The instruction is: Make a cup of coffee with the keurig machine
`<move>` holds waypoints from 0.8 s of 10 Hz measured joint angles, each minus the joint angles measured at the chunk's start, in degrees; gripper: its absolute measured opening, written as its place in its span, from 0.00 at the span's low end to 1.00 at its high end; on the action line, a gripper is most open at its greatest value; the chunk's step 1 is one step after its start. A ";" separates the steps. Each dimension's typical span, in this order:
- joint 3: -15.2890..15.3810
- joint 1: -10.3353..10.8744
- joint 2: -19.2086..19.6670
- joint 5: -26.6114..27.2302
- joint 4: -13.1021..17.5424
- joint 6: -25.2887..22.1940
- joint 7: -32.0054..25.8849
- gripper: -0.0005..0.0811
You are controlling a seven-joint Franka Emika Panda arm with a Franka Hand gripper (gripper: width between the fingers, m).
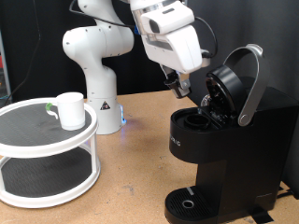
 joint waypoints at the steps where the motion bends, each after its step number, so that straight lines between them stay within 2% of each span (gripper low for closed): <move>1: 0.69 0.14 0.36 0.00 -0.45 1.03 0.46 0.59; 8: 5.12 0.17 3.41 -1.94 -3.17 7.58 4.35 0.59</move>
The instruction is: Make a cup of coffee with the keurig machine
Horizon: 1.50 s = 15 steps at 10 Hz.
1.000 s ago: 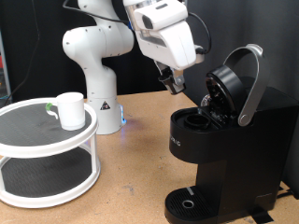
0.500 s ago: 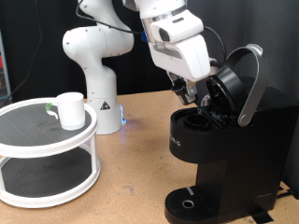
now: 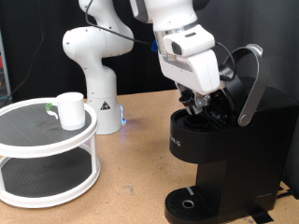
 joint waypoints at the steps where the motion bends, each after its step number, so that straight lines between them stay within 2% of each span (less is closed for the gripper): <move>1: 0.47 0.00 0.73 -0.57 -0.08 0.63 0.51 0.59; 14: 1.75 -0.07 4.57 -2.88 -0.24 3.15 0.95 0.60; 15: 1.75 -0.07 4.71 -2.87 -0.09 3.97 0.96 0.81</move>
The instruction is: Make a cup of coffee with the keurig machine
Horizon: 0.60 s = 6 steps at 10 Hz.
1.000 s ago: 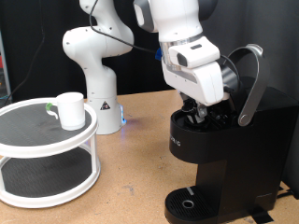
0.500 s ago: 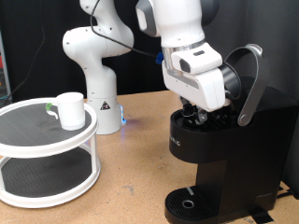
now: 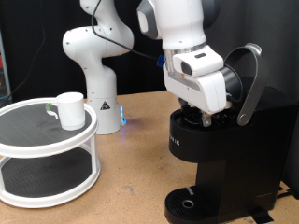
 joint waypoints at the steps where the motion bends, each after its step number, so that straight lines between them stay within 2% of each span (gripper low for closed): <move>1: -0.02 -0.01 0.04 0.03 0.11 0.35 0.00 0.81; 2: -0.09 -0.02 0.04 0.24 0.19 0.40 0.00 0.96; 4: -0.51 -0.08 -0.14 1.93 0.25 -0.02 -0.68 0.99; 6: -1.67 -0.41 -1.21 4.24 0.24 -3.10 -4.02 0.99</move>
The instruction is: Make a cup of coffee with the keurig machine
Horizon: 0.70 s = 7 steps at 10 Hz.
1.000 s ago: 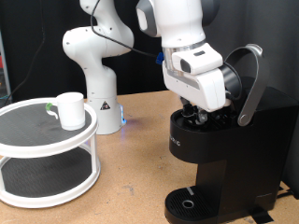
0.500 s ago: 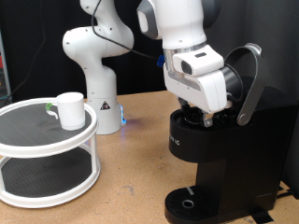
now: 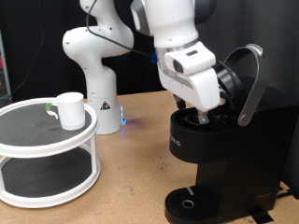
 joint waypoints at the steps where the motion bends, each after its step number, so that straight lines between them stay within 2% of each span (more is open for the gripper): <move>1: -0.82 -0.26 -0.90 1.10 -0.04 -1.81 -2.20 0.99; 3: -2.68 -0.66 -3.24 2.91 -0.05 -5.01 -5.25 0.99; 5: -3.96 -1.09 -5.62 3.34 0.58 -7.72 -5.61 0.99; 7: -4.22 -1.12 -6.21 3.31 0.79 -8.90 -5.59 0.99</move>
